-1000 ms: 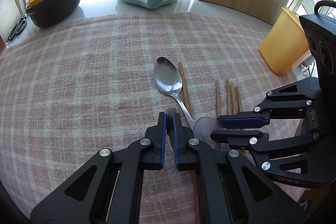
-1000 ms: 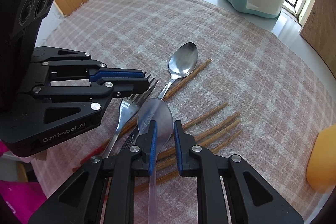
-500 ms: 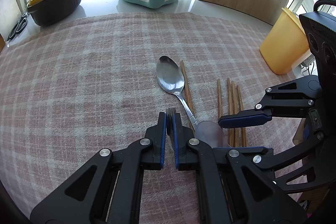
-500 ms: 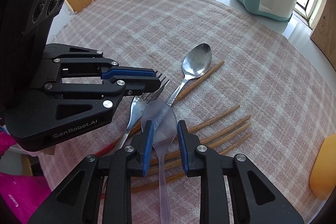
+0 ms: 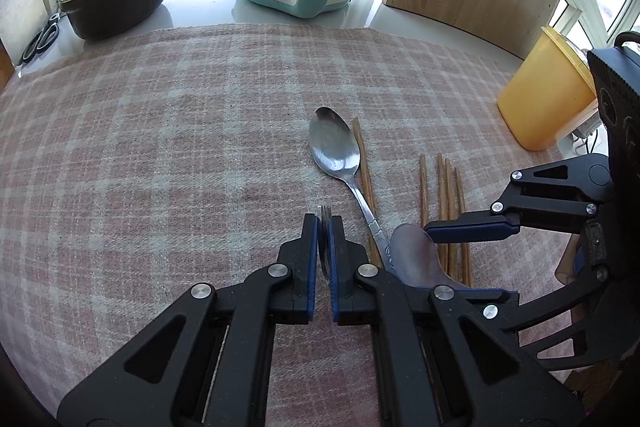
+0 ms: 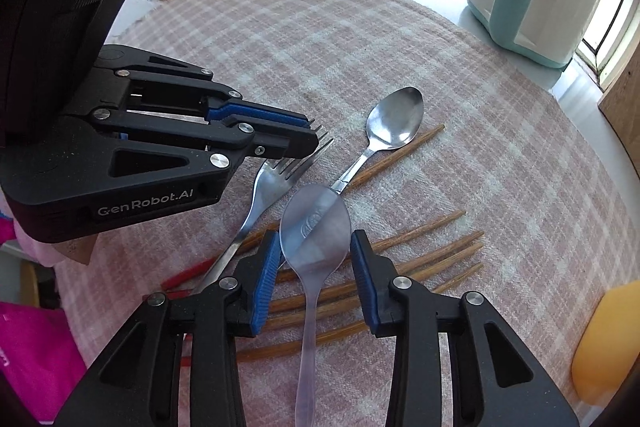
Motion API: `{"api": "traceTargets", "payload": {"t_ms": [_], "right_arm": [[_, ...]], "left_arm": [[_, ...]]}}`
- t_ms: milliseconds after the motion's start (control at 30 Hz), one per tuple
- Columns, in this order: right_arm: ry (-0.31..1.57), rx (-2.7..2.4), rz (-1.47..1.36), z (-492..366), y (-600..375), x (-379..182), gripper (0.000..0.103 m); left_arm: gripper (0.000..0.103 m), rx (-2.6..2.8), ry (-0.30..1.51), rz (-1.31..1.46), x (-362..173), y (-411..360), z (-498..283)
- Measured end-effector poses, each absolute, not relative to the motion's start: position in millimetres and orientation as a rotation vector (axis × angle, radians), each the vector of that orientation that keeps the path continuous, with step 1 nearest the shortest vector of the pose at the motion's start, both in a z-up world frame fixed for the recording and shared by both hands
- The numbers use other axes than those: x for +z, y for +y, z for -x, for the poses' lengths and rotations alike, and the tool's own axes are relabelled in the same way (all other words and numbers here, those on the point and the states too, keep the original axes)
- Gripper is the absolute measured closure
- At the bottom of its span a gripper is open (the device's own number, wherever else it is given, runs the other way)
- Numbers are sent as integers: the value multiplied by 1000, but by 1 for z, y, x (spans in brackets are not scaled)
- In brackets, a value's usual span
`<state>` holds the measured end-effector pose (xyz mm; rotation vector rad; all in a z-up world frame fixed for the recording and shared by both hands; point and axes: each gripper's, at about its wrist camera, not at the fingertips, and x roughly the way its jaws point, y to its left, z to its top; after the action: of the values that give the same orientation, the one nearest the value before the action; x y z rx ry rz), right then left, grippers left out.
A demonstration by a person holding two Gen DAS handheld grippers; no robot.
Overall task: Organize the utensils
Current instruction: 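Lift the steel fork with the left tool while the right tool lifts the clear spoon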
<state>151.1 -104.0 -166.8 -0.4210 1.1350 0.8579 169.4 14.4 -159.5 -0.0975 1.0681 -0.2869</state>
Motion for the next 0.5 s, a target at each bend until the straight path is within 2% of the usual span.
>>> {"api": "traceTargets", "payload": {"t_ms": [500], "right_arm": [[1051, 716, 247, -160, -155, -138, 69]], "left_arm": [[103, -281, 1065, 95, -156, 4, -165]]}}
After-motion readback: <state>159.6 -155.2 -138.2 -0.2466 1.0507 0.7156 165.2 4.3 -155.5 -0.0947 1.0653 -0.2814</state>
